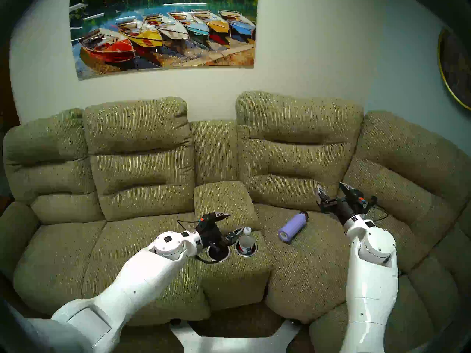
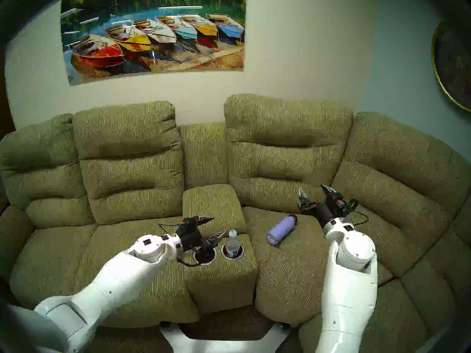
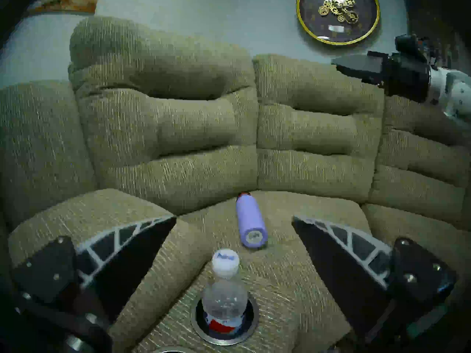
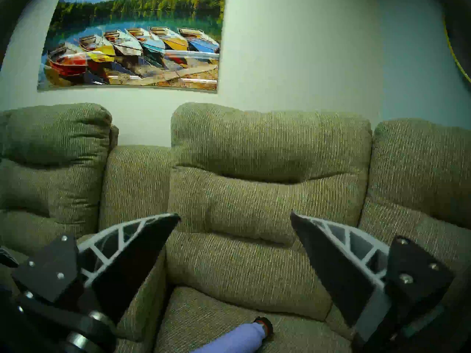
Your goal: Take bottles out of cup holder
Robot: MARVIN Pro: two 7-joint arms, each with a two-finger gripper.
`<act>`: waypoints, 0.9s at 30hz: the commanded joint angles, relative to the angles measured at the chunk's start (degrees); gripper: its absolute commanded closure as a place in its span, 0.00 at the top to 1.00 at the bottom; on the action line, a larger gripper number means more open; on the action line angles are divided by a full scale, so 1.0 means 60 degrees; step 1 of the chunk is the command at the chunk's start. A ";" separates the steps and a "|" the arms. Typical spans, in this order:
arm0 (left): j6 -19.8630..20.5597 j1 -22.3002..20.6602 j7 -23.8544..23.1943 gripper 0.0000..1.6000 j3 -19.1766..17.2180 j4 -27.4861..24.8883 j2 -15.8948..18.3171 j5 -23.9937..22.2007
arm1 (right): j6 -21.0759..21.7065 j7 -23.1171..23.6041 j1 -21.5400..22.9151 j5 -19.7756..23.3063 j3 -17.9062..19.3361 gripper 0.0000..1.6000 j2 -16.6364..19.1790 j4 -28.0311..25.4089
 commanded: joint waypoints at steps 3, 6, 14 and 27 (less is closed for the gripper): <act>-0.0227 -0.0915 -0.0493 1.00 0.0273 0.1266 -0.0671 0.0052 | -0.0020 -0.0004 0.0072 0.0024 -0.0013 1.00 -0.0003 -0.0230; -0.0375 -0.1125 -0.0577 1.00 0.0412 0.1730 -0.0887 0.0117 | -0.0024 -0.0003 0.0074 0.0025 -0.0013 1.00 -0.0001 -0.0223; -0.0749 -0.1693 -0.0531 1.00 0.0645 0.2891 -0.1450 0.0370 | -0.0030 -0.0002 0.0079 0.0026 -0.0013 1.00 0.0002 -0.0212; -0.1336 -0.2429 -0.0625 1.00 0.0822 0.4746 -0.2234 0.0618 | -0.0028 -0.0003 0.0077 0.0026 -0.0013 1.00 0.0001 -0.0216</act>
